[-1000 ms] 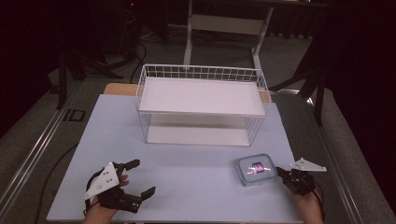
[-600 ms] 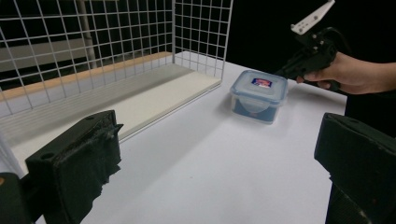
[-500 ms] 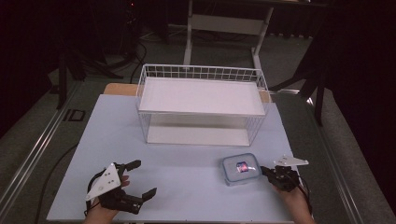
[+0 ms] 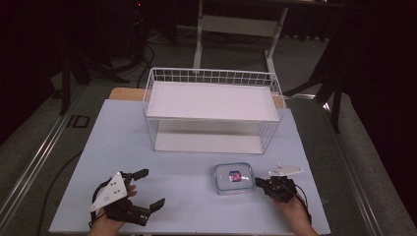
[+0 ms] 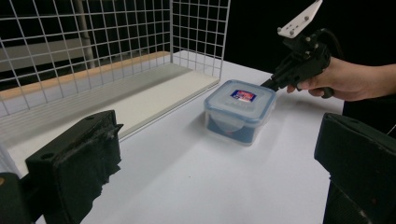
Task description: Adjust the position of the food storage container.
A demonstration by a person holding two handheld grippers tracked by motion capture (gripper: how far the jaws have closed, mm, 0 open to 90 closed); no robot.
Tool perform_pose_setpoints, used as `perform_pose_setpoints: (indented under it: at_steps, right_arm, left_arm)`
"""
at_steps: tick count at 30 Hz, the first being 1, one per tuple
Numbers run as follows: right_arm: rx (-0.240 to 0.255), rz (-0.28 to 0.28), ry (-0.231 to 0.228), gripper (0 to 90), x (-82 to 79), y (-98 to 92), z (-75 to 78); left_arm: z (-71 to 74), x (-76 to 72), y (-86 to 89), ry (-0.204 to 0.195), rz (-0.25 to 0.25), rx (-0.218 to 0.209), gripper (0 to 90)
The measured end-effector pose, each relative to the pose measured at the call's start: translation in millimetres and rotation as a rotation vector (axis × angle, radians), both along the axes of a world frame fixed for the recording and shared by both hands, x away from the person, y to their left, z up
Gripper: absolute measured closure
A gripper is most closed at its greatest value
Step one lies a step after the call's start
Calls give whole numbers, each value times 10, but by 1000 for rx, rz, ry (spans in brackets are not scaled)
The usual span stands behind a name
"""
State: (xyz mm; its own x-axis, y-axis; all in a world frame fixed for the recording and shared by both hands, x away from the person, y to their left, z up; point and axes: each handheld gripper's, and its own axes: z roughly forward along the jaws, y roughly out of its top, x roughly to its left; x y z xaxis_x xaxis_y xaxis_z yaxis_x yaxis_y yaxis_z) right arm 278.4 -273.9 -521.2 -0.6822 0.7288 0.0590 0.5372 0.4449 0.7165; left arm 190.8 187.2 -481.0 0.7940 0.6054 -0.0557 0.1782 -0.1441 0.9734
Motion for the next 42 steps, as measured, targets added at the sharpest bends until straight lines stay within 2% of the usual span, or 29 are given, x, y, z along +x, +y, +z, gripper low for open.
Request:
perform_pose_setpoints:
  at_steps: [23,42]
  right_arm:
    - [19,123,4,900,29,622,8]
    - [19,154,0,900,105,887,-16]
  left_arm:
    - [-9,9,-8,12,-8,6,12]
    - [-14,10,-15,15,-15,14,12]
